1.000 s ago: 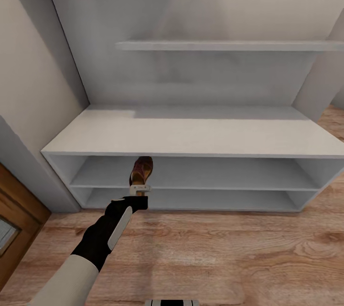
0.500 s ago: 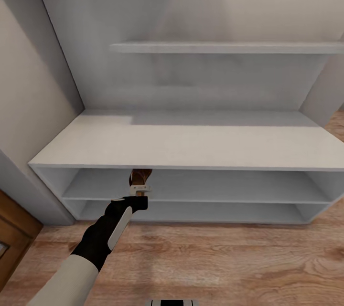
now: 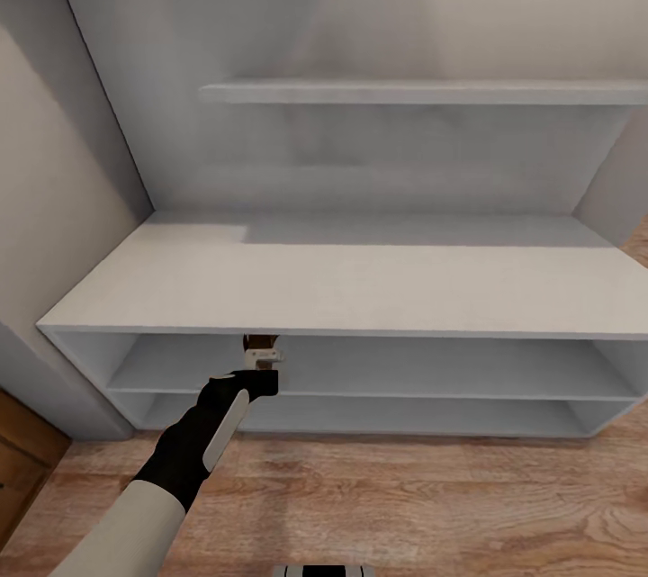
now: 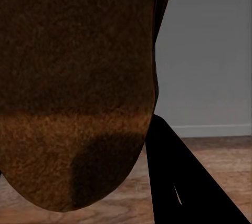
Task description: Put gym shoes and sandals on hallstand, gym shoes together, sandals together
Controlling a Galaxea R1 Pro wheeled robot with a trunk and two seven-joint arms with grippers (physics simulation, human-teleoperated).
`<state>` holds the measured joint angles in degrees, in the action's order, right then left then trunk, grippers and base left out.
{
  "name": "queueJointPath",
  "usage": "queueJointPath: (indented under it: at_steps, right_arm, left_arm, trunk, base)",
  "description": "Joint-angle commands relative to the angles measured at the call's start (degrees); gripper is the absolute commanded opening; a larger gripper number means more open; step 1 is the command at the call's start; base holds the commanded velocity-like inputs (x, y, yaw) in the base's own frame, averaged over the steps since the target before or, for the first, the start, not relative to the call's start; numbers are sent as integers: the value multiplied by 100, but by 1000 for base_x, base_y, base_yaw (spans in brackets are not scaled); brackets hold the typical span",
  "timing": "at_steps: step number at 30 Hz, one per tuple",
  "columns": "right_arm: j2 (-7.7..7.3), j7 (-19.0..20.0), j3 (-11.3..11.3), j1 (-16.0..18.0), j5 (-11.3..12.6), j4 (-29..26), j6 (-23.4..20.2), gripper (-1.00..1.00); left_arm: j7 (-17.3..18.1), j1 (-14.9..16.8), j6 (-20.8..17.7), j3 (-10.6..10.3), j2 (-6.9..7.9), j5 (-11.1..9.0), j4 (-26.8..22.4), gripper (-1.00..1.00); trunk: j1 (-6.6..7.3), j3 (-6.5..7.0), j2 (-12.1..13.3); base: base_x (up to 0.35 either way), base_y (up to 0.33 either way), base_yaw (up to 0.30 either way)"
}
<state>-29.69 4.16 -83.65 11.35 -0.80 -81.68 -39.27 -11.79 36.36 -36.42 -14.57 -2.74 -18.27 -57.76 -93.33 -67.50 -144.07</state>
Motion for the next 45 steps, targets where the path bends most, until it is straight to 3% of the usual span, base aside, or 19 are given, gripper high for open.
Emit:
queueJointPath:
  at_steps: [1,28,33,34,45]
  right_arm:
    - [-1,33,-11,7,-12,-6,-28,-100]
    - [-1,32,-11,7,-14,-6,-28,-100]
    - [-1,32,-11,7,-14,-6,-28,-100]
    - [-1,32,-11,7,-13,-6,-28,-100]
    - [-1,32,-11,7,-11,-6,-28,-100]
  left_arm:
    - [-42,3,-23,-10,2,-45,-7,-100]
    - [-36,3,77,24,2,-45,3,-100]
    - [-38,3,121,79,5,-45,188,-100]
    - [-38,3,123,88,6,-45,210,100]
    - [-34,3,143,96,6,-36,248,100]
  trunk:
    - [1,-5,-2]
    - [1,-5,-2]
    - [1,-5,-2]
    - [1,-5,-2]
    - [1,-5,-2]
  base:
    - [13,0,0]
    - [73,3,0]
    - [8,1,0]
    - [2,0,0]
    - [0,0,0]
